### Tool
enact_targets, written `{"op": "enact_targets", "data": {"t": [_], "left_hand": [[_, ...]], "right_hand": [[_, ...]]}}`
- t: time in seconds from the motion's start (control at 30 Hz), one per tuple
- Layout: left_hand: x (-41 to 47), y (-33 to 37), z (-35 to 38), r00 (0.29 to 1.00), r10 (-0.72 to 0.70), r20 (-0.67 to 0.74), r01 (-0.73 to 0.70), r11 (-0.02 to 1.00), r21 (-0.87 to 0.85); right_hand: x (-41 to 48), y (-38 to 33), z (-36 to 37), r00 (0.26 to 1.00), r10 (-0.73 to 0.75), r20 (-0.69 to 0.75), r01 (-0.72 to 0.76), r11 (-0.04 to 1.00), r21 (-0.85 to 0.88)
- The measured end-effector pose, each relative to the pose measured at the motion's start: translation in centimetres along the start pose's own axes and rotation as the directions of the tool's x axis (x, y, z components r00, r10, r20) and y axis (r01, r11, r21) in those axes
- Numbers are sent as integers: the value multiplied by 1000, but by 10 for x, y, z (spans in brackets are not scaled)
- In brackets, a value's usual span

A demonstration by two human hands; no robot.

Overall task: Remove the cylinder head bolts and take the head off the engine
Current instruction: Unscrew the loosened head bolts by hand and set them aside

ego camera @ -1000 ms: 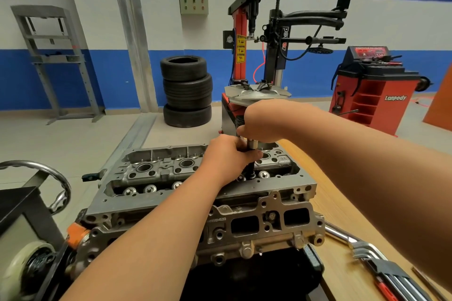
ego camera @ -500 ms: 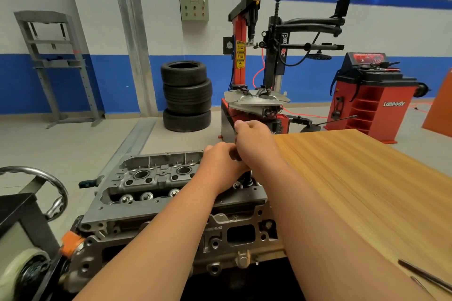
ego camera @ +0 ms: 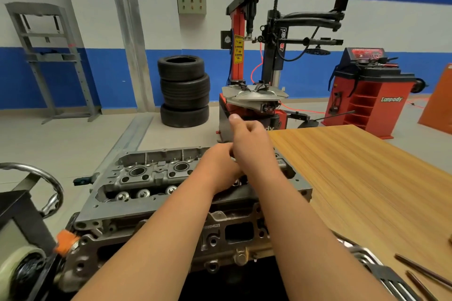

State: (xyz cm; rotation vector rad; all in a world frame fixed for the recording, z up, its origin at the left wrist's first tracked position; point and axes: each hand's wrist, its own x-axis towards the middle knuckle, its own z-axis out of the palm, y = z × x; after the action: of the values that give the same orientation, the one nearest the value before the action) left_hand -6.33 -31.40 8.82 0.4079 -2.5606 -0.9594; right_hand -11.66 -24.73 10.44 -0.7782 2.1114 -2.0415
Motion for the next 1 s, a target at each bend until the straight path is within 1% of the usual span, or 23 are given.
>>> {"op": "enact_targets", "data": {"t": [0.07,0.1,0.13,0.17,0.2,0.23,0.27,0.3,0.37,0.43,0.5,0.53,0.57,0.6,0.63,0.67,0.7,0.73,0.77,0.83,0.87,0.93,1.0], "left_hand": [[0,1,0,1000,-11,-20,11,1000,-5],[0,0,1,1000,-22,-14,22,1000,-23],[-1,1,1,1000,-26,-9,26,999,-32],[-1,0,2,1000,-26,-3,26,999,-40],[-2,-1,2,1000,-29,5,29,998,-53],[-3,-2,2,999,-31,9,32,997,-72],[-3,-2,2,999,-37,9,37,995,-95],[-2,-4,2,999,-49,11,50,991,-121],[-2,-4,2,998,-66,15,68,990,-120],[-2,-1,1,998,-66,12,67,995,-72],[-1,1,1,999,-48,6,48,998,33],[-2,2,1,999,-54,-5,54,997,46],[-2,1,1,998,-61,-4,61,998,14],[-3,0,1,997,-74,-1,74,997,-27],[-3,0,0,998,-67,7,67,997,-49],[-4,-1,-1,998,-54,23,55,998,-40],[-4,-3,0,997,-50,51,52,998,-39],[-3,-5,-1,997,-47,64,49,998,-34],[-2,-5,-1,996,-51,74,53,998,-30],[0,-6,-1,996,-50,80,50,999,-6],[1,-6,0,996,-41,84,41,999,2],[-1,-4,-1,997,-28,78,29,1000,-11],[-2,-3,0,997,-25,68,27,999,-24]], "right_hand": [[6,-2,-1,998,27,-50,-26,999,19],[13,-6,-6,993,114,13,-114,993,36],[20,-10,-12,963,213,165,-226,972,61],[27,-13,-18,885,279,373,-334,938,92],[33,-15,-25,793,289,536,-406,907,112],[38,-15,-28,728,283,624,-442,890,112],[39,-16,-29,707,285,648,-442,893,89],[38,-17,-27,727,309,613,-434,899,61],[29,-16,-20,856,324,402,-378,924,59],[16,-7,-12,970,194,144,-201,979,35],[10,1,-4,999,43,15,-43,999,10],[12,0,-6,998,49,25,-49,999,4],[16,-3,-11,986,114,118,-116,993,7],[23,-7,-16,934,203,293,-223,974,36],[30,-12,-24,836,257,484,-329,942,68],[36,-17,-31,743,269,613,-396,915,78],[39,-18,-35,698,269,664,-420,905,75],[39,-18,-35,711,270,650,-397,916,53],[36,-15,-32,771,254,584,-333,943,29],[23,-11,-21,927,161,339,-175,985,9],[16,-8,-17,975,90,202,-93,996,7],[6,-2,-11,999,1,48,-2,1000,28],[8,-4,-6,999,44,-14,-42,994,96]]}}
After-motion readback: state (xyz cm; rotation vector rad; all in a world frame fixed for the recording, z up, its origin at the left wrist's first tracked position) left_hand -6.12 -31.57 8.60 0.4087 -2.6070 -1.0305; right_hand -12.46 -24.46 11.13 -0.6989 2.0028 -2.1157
